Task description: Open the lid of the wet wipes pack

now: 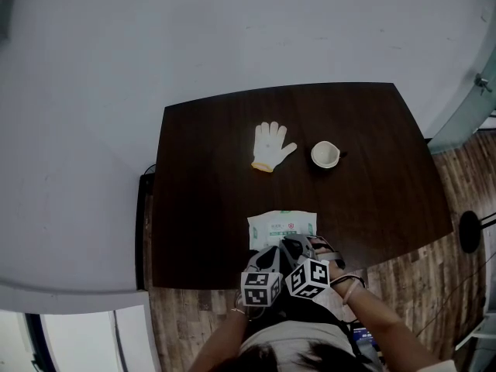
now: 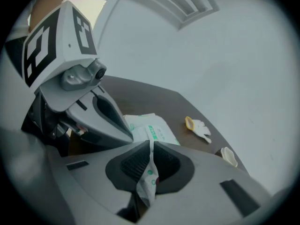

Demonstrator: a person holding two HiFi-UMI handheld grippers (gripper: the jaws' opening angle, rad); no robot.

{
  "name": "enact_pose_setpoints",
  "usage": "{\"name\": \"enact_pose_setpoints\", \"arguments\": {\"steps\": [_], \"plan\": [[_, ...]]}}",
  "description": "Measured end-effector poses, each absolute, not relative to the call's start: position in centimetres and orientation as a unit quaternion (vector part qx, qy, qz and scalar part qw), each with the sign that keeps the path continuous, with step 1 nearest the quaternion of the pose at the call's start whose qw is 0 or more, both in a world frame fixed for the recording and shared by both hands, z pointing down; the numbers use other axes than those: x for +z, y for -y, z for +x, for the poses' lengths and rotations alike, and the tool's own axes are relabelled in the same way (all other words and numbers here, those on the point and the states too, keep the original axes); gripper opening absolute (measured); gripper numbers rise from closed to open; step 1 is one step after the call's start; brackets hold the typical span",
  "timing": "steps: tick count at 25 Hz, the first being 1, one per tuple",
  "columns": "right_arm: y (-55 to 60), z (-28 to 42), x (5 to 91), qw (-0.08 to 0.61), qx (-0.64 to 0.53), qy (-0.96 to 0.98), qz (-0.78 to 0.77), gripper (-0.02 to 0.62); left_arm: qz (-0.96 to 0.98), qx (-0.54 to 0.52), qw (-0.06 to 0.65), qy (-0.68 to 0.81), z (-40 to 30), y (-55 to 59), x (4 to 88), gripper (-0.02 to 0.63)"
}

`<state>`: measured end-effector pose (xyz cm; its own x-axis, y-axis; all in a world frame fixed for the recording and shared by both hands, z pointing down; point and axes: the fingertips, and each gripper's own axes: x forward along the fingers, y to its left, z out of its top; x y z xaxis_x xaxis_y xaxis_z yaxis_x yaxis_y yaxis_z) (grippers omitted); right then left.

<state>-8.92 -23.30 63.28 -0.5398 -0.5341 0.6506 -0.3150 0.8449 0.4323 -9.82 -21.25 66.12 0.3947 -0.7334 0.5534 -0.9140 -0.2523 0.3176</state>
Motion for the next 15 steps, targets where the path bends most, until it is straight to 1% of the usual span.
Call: {"name": "enact_pose_setpoints", "arguments": {"steps": [1, 4, 9, 15], "plan": [[23.7, -8.9, 62.5, 0.400, -0.138, 0.868, 0.259, 0.031, 0.778, 0.149, 0.304, 0.530, -9.8, 21.3, 66.1, 0.014], [26.2, -8.7, 60.2, 0.375, -0.130, 0.870, 0.292, 0.025, 0.778, 0.149, 0.301, 0.530, -9.9, 21.3, 66.1, 0.014], [27.8, -9.1, 59.4, 0.384, -0.131, 0.870, 0.281, 0.028, 0.778, 0.151, 0.306, 0.528, -9.7, 20.9, 66.2, 0.014], [29.5, -9.3, 59.3, 0.374, -0.101, 0.875, 0.289, 0.032, 0.779, 0.150, 0.307, 0.526, -9.8, 21.1, 66.2, 0.014]]}}
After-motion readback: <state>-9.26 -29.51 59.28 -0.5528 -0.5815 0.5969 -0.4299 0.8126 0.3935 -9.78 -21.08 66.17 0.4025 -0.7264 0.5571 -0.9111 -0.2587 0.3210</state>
